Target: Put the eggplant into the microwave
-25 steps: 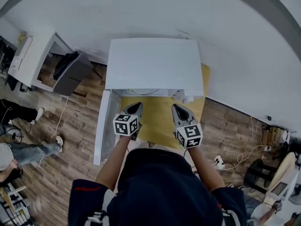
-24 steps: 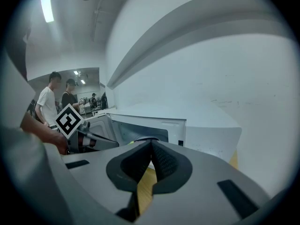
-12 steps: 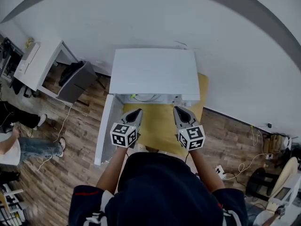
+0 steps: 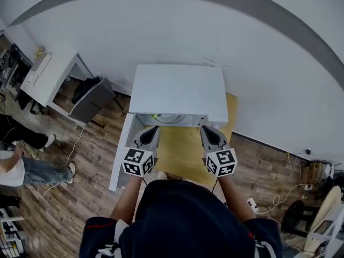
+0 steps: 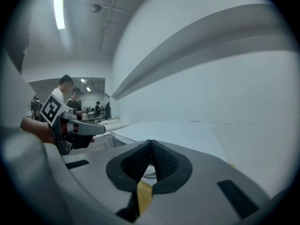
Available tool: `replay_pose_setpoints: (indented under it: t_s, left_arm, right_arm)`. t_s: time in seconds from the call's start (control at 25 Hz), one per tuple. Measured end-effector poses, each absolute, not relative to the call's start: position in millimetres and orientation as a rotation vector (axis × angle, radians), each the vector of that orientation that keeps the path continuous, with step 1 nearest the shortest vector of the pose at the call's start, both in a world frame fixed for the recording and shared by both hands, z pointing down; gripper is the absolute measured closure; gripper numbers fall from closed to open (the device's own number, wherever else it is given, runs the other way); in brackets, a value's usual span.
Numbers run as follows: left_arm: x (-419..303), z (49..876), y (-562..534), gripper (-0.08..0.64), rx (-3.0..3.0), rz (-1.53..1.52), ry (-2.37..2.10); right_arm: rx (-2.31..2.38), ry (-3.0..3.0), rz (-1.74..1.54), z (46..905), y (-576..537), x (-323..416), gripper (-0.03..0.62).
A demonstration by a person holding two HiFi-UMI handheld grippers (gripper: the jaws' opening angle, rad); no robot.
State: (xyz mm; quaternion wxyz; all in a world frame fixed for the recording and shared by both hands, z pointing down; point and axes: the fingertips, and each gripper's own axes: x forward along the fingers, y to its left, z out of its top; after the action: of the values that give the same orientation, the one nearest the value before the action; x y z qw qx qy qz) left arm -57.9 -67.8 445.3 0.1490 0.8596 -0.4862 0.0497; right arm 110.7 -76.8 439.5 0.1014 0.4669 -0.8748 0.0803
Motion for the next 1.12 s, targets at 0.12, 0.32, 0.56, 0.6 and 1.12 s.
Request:
replay_pose_setpoints:
  t_s: [0.12, 0.32, 0.56, 0.6, 1.12]
  left_arm:
    - [-58, 434, -67, 0.543, 2.494, 0.133, -1.419]
    - [-54, 420, -65, 0.543, 2.526, 0.117, -1.439]
    - [-56, 409, -67, 0.543, 2.537, 0.094, -1.459]
    - [-57, 408, -68, 0.543, 2.537, 0.093, -1.463]
    - [-57, 403, -71, 0.543, 2.533, 0.073, -1.463]
  right_arm:
    - [1.387, -2.599, 0.215, 431, -79, 110, 0.581]
    - [1.403, -2.622, 0.178, 416, -82, 111, 0.581]
    - [1.427, -2.649, 0.155, 401, -90, 110, 0.581]
    - [1.427, -2.653, 0.152, 399, -91, 109, 0.580]
    - [1.396, -2.666, 0.141, 401, -95, 98, 0.581]
